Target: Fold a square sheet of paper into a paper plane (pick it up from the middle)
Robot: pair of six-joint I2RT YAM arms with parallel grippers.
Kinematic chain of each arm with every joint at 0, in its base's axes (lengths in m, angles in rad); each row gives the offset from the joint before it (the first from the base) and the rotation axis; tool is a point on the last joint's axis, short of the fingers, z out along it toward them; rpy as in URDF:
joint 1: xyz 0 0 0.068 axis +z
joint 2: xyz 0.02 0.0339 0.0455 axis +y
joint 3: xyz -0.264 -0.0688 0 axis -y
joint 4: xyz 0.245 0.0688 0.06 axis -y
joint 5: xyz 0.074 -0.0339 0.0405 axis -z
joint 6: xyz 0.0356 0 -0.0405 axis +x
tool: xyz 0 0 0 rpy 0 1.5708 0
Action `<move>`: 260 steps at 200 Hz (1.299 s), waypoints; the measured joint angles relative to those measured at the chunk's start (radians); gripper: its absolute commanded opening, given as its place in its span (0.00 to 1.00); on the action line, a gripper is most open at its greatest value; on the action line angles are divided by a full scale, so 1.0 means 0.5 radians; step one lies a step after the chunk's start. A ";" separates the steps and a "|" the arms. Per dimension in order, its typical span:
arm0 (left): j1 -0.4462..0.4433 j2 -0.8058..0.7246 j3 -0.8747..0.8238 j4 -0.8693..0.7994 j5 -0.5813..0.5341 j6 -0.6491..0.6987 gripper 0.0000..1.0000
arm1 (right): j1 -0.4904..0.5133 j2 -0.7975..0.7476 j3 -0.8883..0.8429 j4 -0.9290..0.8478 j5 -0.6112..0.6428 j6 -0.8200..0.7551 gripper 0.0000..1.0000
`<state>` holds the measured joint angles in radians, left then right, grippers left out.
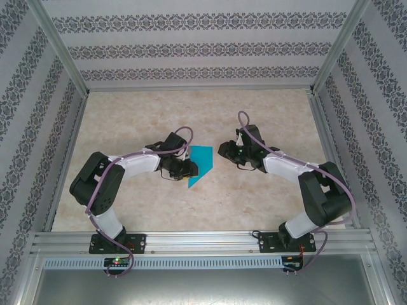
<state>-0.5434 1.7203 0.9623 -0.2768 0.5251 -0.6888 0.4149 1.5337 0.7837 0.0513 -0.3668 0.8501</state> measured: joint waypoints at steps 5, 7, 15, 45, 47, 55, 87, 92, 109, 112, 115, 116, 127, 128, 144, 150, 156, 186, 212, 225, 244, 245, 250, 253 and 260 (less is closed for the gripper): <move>0.000 -0.007 0.020 0.003 -0.021 -0.002 0.36 | 0.000 -0.011 -0.008 -0.002 -0.002 0.018 0.46; 0.000 -0.008 0.024 0.004 -0.028 -0.002 0.36 | 0.000 -0.015 -0.011 -0.006 -0.002 0.024 0.46; 0.000 -0.014 0.047 0.011 -0.066 -0.004 0.35 | 0.001 -0.018 -0.019 -0.015 -0.010 0.043 0.48; 0.000 0.001 0.099 0.038 -0.158 -0.022 0.27 | 0.024 -0.007 -0.040 -0.055 -0.048 0.110 0.50; 0.000 0.007 0.103 0.040 -0.160 -0.026 0.27 | 0.028 -0.003 -0.040 -0.055 -0.051 0.116 0.50; 0.000 0.031 0.120 0.051 -0.170 -0.031 0.25 | 0.041 0.008 -0.040 -0.056 -0.061 0.127 0.50; 0.000 0.146 0.156 0.058 -0.220 -0.049 0.15 | 0.084 0.098 -0.037 -0.066 -0.088 0.152 0.50; 0.000 0.159 0.156 0.058 -0.232 -0.048 0.14 | 0.093 0.113 -0.034 -0.067 -0.091 0.155 0.50; 0.000 0.195 0.156 0.056 -0.267 -0.047 0.10 | 0.112 0.168 -0.014 -0.072 -0.101 0.175 0.48; 0.000 0.200 0.156 0.056 -0.274 -0.047 0.10 | 0.117 0.176 -0.009 -0.072 -0.104 0.175 0.48; 0.000 0.206 0.156 0.056 -0.277 -0.047 0.09 | 0.121 0.189 -0.002 -0.073 -0.107 0.181 0.48; 0.000 0.207 0.156 0.055 -0.278 -0.047 0.09 | 0.122 0.191 -0.001 -0.073 -0.108 0.182 0.48; 0.000 0.224 0.156 0.050 -0.294 -0.048 0.08 | 0.136 0.230 0.024 -0.072 -0.123 0.188 0.47; 0.000 0.225 0.156 0.050 -0.294 -0.048 0.08 | 0.137 0.235 0.027 -0.072 -0.126 0.189 0.47; 0.000 0.230 0.156 0.051 -0.309 -0.049 0.06 | 0.151 0.280 0.056 -0.065 -0.150 0.201 0.46; -0.001 0.230 0.156 0.051 -0.313 -0.050 0.05 | 0.161 0.294 0.066 -0.065 -0.159 0.208 0.45; -0.001 0.229 0.153 0.053 -0.316 -0.053 0.04 | 0.162 0.307 0.073 -0.063 -0.166 0.213 0.45; -0.002 0.217 0.121 0.099 -0.320 -0.076 0.04 | 0.175 0.377 0.117 -0.047 -0.191 0.242 0.44; -0.002 0.211 0.108 0.119 -0.320 -0.093 0.04 | 0.175 0.410 0.141 -0.043 -0.198 0.249 0.42; -0.002 0.208 0.102 0.127 -0.320 -0.098 0.04 | 0.175 0.419 0.153 -0.043 -0.198 0.251 0.42; -0.002 0.208 0.099 0.134 -0.320 -0.101 0.04 | 0.189 0.432 0.174 -0.043 -0.207 0.263 0.42; -0.002 0.208 0.099 0.134 -0.320 -0.101 0.04 | 0.190 0.432 0.175 -0.043 -0.208 0.264 0.42; -0.002 0.208 0.099 0.134 -0.320 -0.101 0.04 | 0.198 0.436 0.180 -0.043 -0.210 0.265 0.42; -0.002 0.208 0.099 0.134 -0.320 -0.101 0.04 | 0.198 0.438 0.183 -0.043 -0.212 0.266 0.42; -0.002 0.208 0.099 0.134 -0.320 -0.101 0.03 | 0.206 0.447 0.192 -0.044 -0.214 0.269 0.42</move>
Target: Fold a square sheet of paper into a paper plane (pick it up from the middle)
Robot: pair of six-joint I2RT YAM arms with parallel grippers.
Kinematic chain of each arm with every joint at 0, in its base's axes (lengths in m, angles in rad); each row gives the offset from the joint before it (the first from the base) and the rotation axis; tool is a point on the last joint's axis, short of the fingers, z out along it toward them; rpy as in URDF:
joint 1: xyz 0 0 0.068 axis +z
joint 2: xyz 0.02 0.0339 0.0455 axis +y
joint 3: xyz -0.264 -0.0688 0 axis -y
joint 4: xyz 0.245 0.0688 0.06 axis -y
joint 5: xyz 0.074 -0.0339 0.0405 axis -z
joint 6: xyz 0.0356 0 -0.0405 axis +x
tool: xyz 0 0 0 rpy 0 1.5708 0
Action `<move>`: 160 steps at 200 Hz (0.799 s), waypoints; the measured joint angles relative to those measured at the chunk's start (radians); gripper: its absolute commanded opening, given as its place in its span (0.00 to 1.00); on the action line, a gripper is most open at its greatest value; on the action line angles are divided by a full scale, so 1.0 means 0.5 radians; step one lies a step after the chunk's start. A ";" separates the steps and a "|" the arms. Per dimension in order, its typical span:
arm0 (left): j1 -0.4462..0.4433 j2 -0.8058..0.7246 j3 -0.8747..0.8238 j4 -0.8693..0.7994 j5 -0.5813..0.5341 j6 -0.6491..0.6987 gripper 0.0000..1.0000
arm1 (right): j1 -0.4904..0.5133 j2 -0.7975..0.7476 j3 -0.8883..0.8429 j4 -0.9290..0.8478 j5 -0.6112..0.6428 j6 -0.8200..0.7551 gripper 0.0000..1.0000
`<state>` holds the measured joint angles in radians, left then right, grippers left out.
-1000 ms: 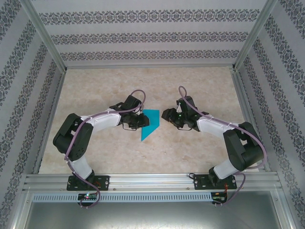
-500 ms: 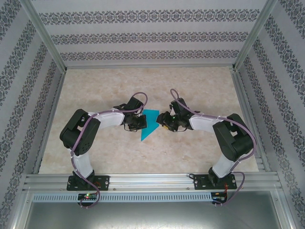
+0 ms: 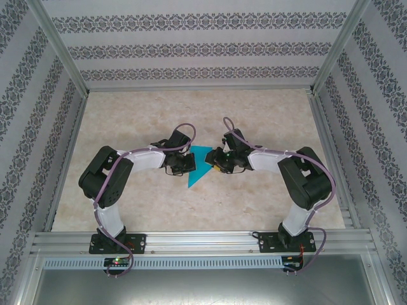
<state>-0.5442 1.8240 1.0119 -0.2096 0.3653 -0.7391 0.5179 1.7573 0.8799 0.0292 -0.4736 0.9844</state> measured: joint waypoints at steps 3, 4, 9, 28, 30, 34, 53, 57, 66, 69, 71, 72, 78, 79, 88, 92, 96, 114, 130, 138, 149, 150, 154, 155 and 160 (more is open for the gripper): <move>0.000 0.000 -0.001 0.001 0.000 0.000 0.04 | 0.005 0.004 0.004 -0.001 0.000 0.002 0.42; 0.000 0.000 -0.001 0.001 0.000 0.000 0.04 | 0.005 0.005 0.005 -0.001 0.000 0.002 0.42; 0.000 0.000 -0.001 0.001 0.000 -0.001 0.04 | 0.006 0.012 0.008 0.000 -0.001 0.004 0.42; 0.000 0.000 -0.004 0.004 0.000 -0.005 0.04 | 0.008 0.034 0.018 -0.008 0.001 0.013 0.42; 0.000 0.000 -0.004 0.004 0.000 -0.006 0.04 | 0.008 0.036 0.018 -0.009 0.002 0.014 0.42; 0.000 0.000 -0.004 0.004 0.000 -0.006 0.04 | 0.008 0.038 0.018 -0.015 0.003 0.017 0.42; 0.000 -0.001 -0.004 0.005 0.000 -0.006 0.04 | 0.008 0.038 0.018 -0.040 0.027 0.018 0.42; 0.000 -0.001 -0.004 0.005 0.000 -0.006 0.03 | 0.008 0.038 0.018 -0.046 0.038 0.018 0.42; 0.000 -0.002 -0.007 0.008 0.000 -0.007 0.03 | 0.008 0.038 0.018 -0.061 0.057 0.018 0.42; 0.000 -0.003 -0.009 0.011 0.000 -0.006 0.04 | 0.008 0.037 0.018 -0.065 0.065 0.017 0.42; 0.000 -0.003 -0.010 0.011 0.000 -0.006 0.04 | 0.008 0.037 0.018 -0.069 0.073 0.017 0.42; 0.000 -0.003 -0.011 0.012 0.000 -0.007 0.04 | 0.008 0.037 0.018 -0.069 0.075 0.018 0.42; 0.000 -0.004 -0.013 0.017 0.000 -0.007 0.04 | 0.008 0.036 0.018 -0.082 0.087 0.017 0.42; 0.000 -0.004 -0.013 0.018 0.000 -0.007 0.04 | 0.008 0.035 0.018 -0.082 0.088 0.017 0.42; 0.000 -0.004 -0.014 0.018 0.000 -0.007 0.03 | 0.008 0.034 0.018 -0.092 0.101 0.017 0.42; 0.000 -0.005 -0.014 0.019 0.000 -0.006 0.04 | 0.008 0.033 0.018 -0.096 0.102 0.017 0.42; 0.000 -0.005 -0.014 0.020 0.000 -0.007 0.04 | 0.008 0.033 0.018 -0.098 0.104 0.017 0.42; 0.000 -0.005 -0.015 0.021 0.000 -0.006 0.04 | 0.008 0.033 0.018 -0.097 0.101 0.017 0.39; 0.000 -0.005 -0.015 0.021 0.000 -0.007 0.04 | 0.008 0.034 0.018 -0.085 0.087 0.019 0.37; 0.000 -0.005 -0.015 0.021 0.000 -0.007 0.04 | 0.008 0.034 0.018 -0.072 0.073 0.024 0.35; 0.000 -0.006 -0.015 0.021 0.000 -0.007 0.04 | 0.008 0.034 0.018 -0.049 0.053 0.029 0.32; 0.000 -0.007 -0.015 0.021 0.000 -0.007 0.03 | 0.008 0.035 0.018 -0.047 0.049 0.031 0.32; 0.000 -0.007 -0.015 0.021 -0.001 -0.007 0.04 | 0.008 0.036 0.018 -0.038 0.042 0.033 0.32; 0.000 -0.007 -0.015 0.021 0.000 -0.007 0.04 | 0.008 0.037 0.018 -0.033 0.038 0.033 0.32; 0.000 -0.007 -0.015 0.021 0.000 -0.007 0.04 | 0.008 0.037 0.018 -0.020 0.027 0.038 0.31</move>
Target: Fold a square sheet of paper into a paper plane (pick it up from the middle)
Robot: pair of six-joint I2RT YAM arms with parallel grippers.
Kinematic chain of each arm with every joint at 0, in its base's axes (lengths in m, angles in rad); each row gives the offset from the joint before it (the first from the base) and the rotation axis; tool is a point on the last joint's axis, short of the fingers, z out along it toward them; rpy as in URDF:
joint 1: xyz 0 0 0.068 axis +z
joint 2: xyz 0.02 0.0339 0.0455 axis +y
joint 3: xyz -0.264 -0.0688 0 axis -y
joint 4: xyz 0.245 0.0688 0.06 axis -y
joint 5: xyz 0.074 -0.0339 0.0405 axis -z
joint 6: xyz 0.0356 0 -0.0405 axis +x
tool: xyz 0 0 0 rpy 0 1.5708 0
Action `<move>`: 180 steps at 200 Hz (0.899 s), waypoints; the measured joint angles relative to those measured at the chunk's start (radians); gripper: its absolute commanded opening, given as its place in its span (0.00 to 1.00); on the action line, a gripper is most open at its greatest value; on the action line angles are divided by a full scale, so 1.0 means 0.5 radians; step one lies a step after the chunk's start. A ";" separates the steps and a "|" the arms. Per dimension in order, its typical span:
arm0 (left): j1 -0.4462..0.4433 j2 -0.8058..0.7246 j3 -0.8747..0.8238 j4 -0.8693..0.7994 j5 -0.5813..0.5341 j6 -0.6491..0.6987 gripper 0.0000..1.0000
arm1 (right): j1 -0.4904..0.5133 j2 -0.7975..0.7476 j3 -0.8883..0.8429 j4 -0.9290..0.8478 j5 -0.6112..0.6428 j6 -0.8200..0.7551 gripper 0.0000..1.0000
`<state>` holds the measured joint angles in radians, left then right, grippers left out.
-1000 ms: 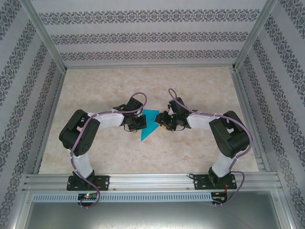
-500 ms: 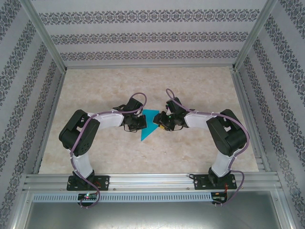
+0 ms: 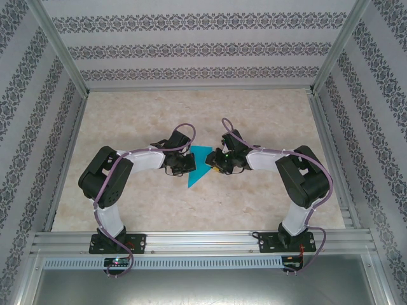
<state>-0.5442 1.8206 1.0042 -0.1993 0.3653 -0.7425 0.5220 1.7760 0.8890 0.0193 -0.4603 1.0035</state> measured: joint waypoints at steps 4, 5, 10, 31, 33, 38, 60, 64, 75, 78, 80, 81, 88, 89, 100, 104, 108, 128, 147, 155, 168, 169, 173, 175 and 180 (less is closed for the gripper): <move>0.000 -0.001 0.000 0.000 0.000 0.000 0.04 | 0.000 0.002 0.000 0.012 -0.009 0.002 0.30; 0.000 -0.001 0.000 0.000 0.000 0.000 0.04 | 0.000 0.002 0.000 0.014 -0.010 0.002 0.30; 0.000 -0.001 0.000 0.000 -0.001 0.000 0.04 | 0.000 0.003 0.000 0.030 -0.021 0.008 0.29; 0.000 -0.005 0.000 -0.002 -0.001 0.001 0.07 | 0.000 0.011 0.000 0.094 -0.072 0.040 0.28; 0.000 -0.005 0.000 -0.002 -0.001 0.001 0.08 | 0.000 0.011 0.000 0.099 -0.076 0.041 0.28; 0.000 -0.006 0.000 -0.002 -0.002 0.001 0.09 | 0.000 0.017 0.000 0.113 -0.090 0.047 0.28; 0.002 -0.017 0.000 -0.011 -0.017 0.001 0.11 | 0.000 0.053 0.000 0.172 -0.139 0.079 0.27; 0.003 -0.023 0.000 -0.015 -0.018 0.001 0.11 | 0.004 0.063 0.000 0.181 -0.147 0.085 0.26; 0.006 -0.042 0.000 -0.030 -0.024 0.001 0.12 | 0.013 0.082 0.000 0.191 -0.164 0.092 0.24; 0.008 -0.047 0.000 -0.034 -0.024 0.001 0.12 | 0.013 0.088 0.000 0.195 -0.169 0.093 0.23; 0.008 -0.052 0.000 -0.037 -0.024 0.001 0.12 | 0.013 0.092 0.000 0.196 -0.171 0.095 0.22; 0.009 -0.053 0.000 -0.037 -0.024 0.001 0.12 | 0.014 0.094 0.000 0.198 -0.172 0.097 0.22; 0.015 -0.070 0.000 -0.047 -0.023 0.001 0.13 | 0.022 0.104 0.000 0.206 -0.181 0.098 0.19; 0.016 -0.074 0.000 -0.049 -0.024 0.001 0.13 | 0.022 0.105 0.000 0.208 -0.182 0.098 0.18; 0.029 -0.101 0.000 -0.060 -0.024 0.001 0.15 | 0.026 0.119 0.000 0.216 -0.192 0.111 0.10; 0.034 -0.112 0.000 -0.063 -0.024 0.002 0.15 | 0.026 0.121 0.000 0.219 -0.198 0.100 0.08; 0.040 -0.123 0.000 -0.067 -0.024 0.002 0.16 | 0.026 0.124 0.000 0.220 -0.199 0.116 0.05; 0.074 -0.169 0.000 -0.082 -0.024 0.003 0.21 | 0.026 0.123 0.000 0.226 -0.201 0.121 0.01; 0.111 -0.224 0.000 -0.098 -0.025 0.017 0.27 | 0.026 0.092 0.000 0.193 -0.157 0.111 0.00; 0.118 -0.257 0.000 -0.105 -0.027 0.025 0.31 | 0.026 0.052 0.000 0.158 -0.129 0.104 0.00; 0.132 -0.327 0.000 -0.111 -0.040 0.053 0.39 | 0.026 -0.047 -0.001 0.096 -0.066 0.089 0.00; 0.134 -0.335 0.000 -0.112 -0.037 0.056 0.39 | 0.026 -0.061 -0.001 0.092 -0.061 0.086 0.00; 0.134 -0.359 0.000 -0.111 -0.044 0.069 0.41 | 0.026 -0.099 -0.001 0.073 -0.034 0.082 0.00; 0.135 -0.370 0.000 -0.112 -0.047 0.067 0.43 | 0.026 -0.119 -0.001 0.062 -0.024 0.081 0.00; 0.137 -0.406 0.000 -0.111 -0.053 0.083 0.45 | 0.026 -0.175 -0.001 0.034 0.008 0.076 0.00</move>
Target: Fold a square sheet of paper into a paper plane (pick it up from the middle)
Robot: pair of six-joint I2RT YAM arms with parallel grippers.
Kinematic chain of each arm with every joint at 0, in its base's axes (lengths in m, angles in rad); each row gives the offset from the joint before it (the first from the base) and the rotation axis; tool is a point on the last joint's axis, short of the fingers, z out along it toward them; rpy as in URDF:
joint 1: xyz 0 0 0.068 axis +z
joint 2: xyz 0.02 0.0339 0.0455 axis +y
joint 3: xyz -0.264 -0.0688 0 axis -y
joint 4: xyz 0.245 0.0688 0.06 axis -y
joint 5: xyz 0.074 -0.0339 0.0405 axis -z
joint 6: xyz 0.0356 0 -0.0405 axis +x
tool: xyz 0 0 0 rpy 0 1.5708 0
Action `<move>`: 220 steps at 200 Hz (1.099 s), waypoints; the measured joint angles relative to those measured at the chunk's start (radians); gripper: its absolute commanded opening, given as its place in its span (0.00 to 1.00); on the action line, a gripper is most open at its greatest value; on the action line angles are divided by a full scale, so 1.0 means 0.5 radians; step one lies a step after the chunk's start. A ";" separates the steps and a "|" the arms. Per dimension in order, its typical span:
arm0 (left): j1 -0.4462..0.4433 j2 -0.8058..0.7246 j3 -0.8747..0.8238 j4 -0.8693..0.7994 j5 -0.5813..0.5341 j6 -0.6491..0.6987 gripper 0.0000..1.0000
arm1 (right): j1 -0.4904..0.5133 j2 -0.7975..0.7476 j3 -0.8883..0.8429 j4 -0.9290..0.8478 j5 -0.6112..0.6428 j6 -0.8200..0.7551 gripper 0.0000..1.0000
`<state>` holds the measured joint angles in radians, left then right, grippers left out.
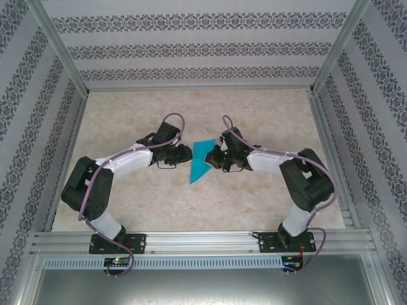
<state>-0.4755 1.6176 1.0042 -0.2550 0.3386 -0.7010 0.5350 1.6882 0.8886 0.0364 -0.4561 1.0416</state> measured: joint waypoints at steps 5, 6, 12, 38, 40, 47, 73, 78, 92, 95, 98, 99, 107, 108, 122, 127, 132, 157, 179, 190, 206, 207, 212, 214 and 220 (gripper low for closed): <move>0.001 -0.035 0.000 0.000 -0.004 0.011 0.49 | 0.000 -0.056 0.000 -0.028 0.024 -0.003 0.00; 0.002 -0.044 -0.002 0.001 -0.008 0.014 0.50 | 0.000 -0.072 0.000 -0.036 0.037 -0.003 0.00; 0.004 -0.086 -0.002 0.001 -0.011 0.029 0.54 | 0.001 -0.140 0.002 -0.071 0.073 -0.007 0.00; 0.014 -0.278 -0.031 0.008 -0.038 0.082 0.67 | 0.032 -0.397 0.038 -0.255 0.269 -0.012 0.00; 0.014 -0.291 -0.035 0.011 -0.038 0.085 0.68 | 0.036 -0.412 0.043 -0.269 0.289 -0.012 0.00; 0.017 -0.330 -0.050 0.021 -0.045 0.099 0.70 | 0.051 -0.459 0.063 -0.320 0.341 -0.007 0.00; 0.017 -0.400 -0.102 0.047 -0.050 0.166 0.80 | 0.108 -0.537 0.140 -0.475 0.491 0.036 0.00; 0.017 -0.401 -0.111 0.056 -0.050 0.183 0.83 | 0.118 -0.536 0.153 -0.495 0.513 0.049 0.00; 0.018 -0.401 -0.145 0.101 -0.040 0.218 0.85 | 0.130 -0.512 0.180 -0.548 0.558 0.079 0.00; 0.019 -0.401 -0.153 0.111 -0.035 0.224 0.86 | 0.130 -0.505 0.187 -0.563 0.568 0.086 0.00; 0.019 -0.401 -0.161 0.122 -0.032 0.239 0.87 | 0.130 -0.494 0.192 -0.571 0.575 0.095 0.00; 0.019 -0.401 -0.163 0.124 -0.031 0.242 0.87 | 0.130 -0.488 0.195 -0.575 0.575 0.100 0.00; 0.019 -0.396 -0.182 0.151 -0.021 0.267 0.89 | 0.130 -0.452 0.211 -0.594 0.586 0.117 0.00; 0.020 -0.395 -0.183 0.155 -0.020 0.268 0.90 | 0.130 -0.449 0.214 -0.596 0.586 0.121 0.00; 0.023 -0.375 -0.227 0.230 -0.005 0.316 0.94 | 0.130 -0.352 0.251 -0.613 0.600 0.156 0.00; 0.023 -0.362 -0.245 0.258 0.005 0.342 0.96 | 0.130 -0.310 0.266 -0.614 0.602 0.171 0.00; 0.023 -0.347 -0.264 0.286 0.011 0.362 0.97 | 0.130 -0.266 0.281 -0.615 0.603 0.185 0.00; 0.018 -0.282 -0.375 0.420 0.056 0.463 1.00 | 0.129 -0.086 0.322 -0.620 0.595 0.285 0.00; -0.014 -0.262 -0.459 0.497 0.065 0.606 1.00 | 0.130 -0.008 0.322 -0.621 0.594 0.384 0.00; -0.034 -0.262 -0.507 0.578 0.071 0.672 1.00 | 0.130 0.001 0.322 -0.621 0.595 0.428 0.01; -0.076 -0.262 -0.600 0.718 0.070 0.759 0.98 | 0.130 0.002 0.322 -0.621 0.590 0.482 0.03; -0.079 -0.262 -0.605 0.723 0.070 0.764 0.97 | 0.130 0.002 0.322 -0.621 0.590 0.484 0.03; -0.098 -0.262 -0.633 0.757 0.069 0.800 0.97 | 0.130 0.002 0.322 -0.623 0.588 0.496 0.03; -0.108 -0.262 -0.642 0.767 0.067 0.816 0.96 | 0.130 0.002 0.322 -0.625 0.587 0.503 0.03; -0.131 -0.260 -0.660 0.790 0.063 0.856 0.95 | 0.130 0.002 0.322 -0.632 0.584 0.523 0.04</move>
<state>-0.5411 1.4876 0.6743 0.1402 0.3698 -0.2729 0.5999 1.6890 1.0496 -0.2798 -0.1638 1.3029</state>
